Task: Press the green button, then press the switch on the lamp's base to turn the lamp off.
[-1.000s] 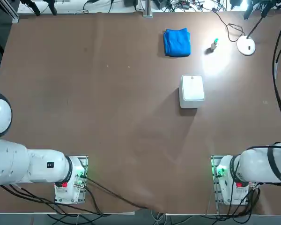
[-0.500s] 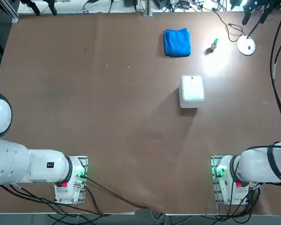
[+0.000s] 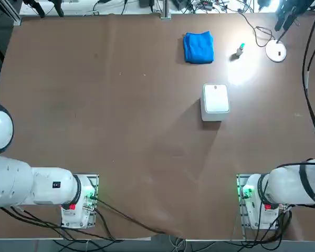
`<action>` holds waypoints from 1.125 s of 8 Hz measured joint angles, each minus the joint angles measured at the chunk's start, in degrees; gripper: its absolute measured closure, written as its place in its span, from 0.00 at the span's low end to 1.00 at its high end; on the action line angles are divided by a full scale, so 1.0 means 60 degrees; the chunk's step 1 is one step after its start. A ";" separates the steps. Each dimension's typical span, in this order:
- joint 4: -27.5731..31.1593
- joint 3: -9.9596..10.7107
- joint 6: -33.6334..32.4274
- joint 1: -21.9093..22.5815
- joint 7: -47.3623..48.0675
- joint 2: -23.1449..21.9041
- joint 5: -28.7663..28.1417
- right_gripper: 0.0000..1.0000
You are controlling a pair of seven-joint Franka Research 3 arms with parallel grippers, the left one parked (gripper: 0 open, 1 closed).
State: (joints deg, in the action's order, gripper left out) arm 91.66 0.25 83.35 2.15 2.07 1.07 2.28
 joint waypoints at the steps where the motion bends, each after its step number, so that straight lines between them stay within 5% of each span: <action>1: -0.0006 0.0001 0.0000 -0.0006 0.0009 0.0000 0.0000 0.95; 5: 0.0048 0.0012 0.0434 -0.0054 0.0032 0.0596 0.0001 0.99; 9: 0.0138 0.0089 0.3959 -0.0561 0.0045 0.2568 -0.0004 0.99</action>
State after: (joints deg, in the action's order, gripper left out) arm 92.49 0.78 107.11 -1.21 2.34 16.48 2.26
